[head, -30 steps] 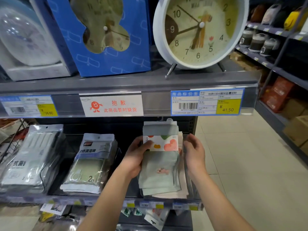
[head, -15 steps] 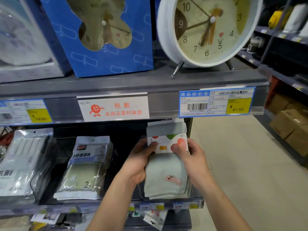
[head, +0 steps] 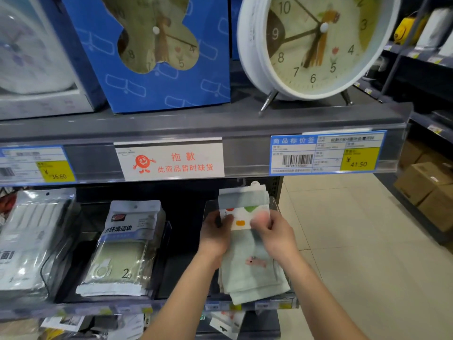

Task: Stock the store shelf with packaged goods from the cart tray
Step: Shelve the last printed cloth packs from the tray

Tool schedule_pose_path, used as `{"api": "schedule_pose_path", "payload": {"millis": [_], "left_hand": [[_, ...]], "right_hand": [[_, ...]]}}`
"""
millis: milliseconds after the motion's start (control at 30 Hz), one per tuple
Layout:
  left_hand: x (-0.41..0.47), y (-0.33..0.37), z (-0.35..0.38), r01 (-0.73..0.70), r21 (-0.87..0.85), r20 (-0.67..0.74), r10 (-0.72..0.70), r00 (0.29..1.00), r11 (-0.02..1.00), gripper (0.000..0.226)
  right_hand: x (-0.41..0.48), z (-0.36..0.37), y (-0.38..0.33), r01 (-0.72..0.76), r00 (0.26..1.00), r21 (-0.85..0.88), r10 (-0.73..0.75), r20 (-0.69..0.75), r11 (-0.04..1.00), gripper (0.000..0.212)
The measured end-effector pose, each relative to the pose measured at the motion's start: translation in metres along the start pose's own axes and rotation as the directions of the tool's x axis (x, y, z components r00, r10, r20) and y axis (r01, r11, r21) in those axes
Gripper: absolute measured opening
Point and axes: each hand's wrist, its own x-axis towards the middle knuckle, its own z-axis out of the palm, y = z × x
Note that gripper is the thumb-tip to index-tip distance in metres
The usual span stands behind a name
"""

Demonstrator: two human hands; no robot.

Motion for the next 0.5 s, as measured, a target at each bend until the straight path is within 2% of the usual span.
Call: {"api": "schedule_pose_path", "payload": {"millis": [67,133,300,500], "left_hand": [[0.005,-0.01,0.004,-0.05,0.129,-0.027,0.054,0.998,0.99,0.012],[0.009,-0.013,0.006,-0.067,0.222,-0.02,0.073,0.997,0.973,0.015],[0.015,-0.013,0.009,-0.079,0.398,-0.055,0.11,0.992,0.914,0.023],[0.012,-0.025,0.019,-0.063,0.454,-0.123,0.132,0.984,0.889,0.032]], "right_hand": [[0.003,0.012,0.012,0.023,0.998,-0.005,-0.024,-0.057,1.0,0.01],[0.008,0.023,0.021,0.059,0.985,-0.108,-0.075,-0.153,0.992,0.009],[0.016,0.045,0.035,-0.032,0.976,-0.357,-0.047,-0.212,0.934,0.03],[0.016,0.05,0.041,0.049,0.972,-0.246,-0.103,-0.21,0.968,0.03]]}}
